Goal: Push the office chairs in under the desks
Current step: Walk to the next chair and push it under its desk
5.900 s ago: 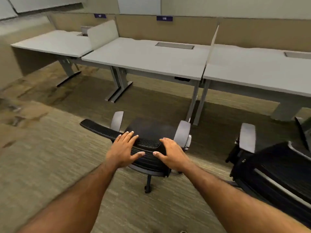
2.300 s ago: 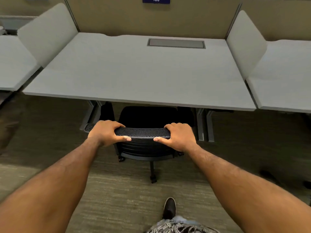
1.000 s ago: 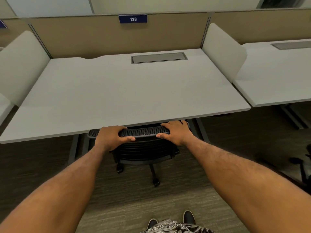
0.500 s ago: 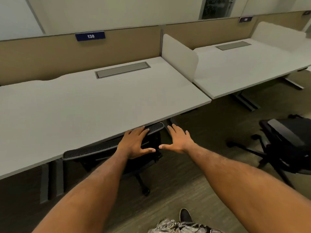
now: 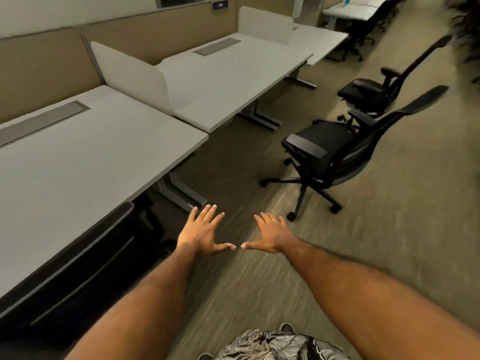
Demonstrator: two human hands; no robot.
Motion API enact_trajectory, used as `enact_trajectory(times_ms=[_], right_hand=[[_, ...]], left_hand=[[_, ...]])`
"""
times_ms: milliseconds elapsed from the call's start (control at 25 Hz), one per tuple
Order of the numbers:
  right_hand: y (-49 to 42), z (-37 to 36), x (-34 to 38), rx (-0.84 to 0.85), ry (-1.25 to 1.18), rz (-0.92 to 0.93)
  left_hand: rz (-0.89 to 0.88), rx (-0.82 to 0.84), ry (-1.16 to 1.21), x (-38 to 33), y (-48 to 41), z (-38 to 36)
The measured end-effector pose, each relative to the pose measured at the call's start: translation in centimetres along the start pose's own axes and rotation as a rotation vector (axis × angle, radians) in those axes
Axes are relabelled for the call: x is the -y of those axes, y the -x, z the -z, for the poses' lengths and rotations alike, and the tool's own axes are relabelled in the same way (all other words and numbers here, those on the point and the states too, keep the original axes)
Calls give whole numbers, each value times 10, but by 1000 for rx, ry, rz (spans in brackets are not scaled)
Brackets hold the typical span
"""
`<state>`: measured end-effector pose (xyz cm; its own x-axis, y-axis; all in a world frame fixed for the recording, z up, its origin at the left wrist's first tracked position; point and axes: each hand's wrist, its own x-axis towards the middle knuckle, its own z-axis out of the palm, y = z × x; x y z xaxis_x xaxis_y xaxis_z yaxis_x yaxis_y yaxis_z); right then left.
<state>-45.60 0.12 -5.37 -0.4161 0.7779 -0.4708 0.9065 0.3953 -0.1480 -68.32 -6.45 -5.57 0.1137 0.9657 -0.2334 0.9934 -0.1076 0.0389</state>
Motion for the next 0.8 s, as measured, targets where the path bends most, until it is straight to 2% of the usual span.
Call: enact_trajectory(times_ms=[200, 400, 600, 800], right_hand=[[32, -21, -117, -1, -123, -116], [68, -34, -237, 17, -253, -224], [96, -28, -361, -32, -357, -349], [102, -16, -467, -87, -474, -490]], left_hand=[[-126, 65, -14, -93, -57, -14], [-138, 93, 12, -199, -114, -27], [-180, 81, 111, -320, -180, -21], [-294, 69, 84, -417, -268, 3]])
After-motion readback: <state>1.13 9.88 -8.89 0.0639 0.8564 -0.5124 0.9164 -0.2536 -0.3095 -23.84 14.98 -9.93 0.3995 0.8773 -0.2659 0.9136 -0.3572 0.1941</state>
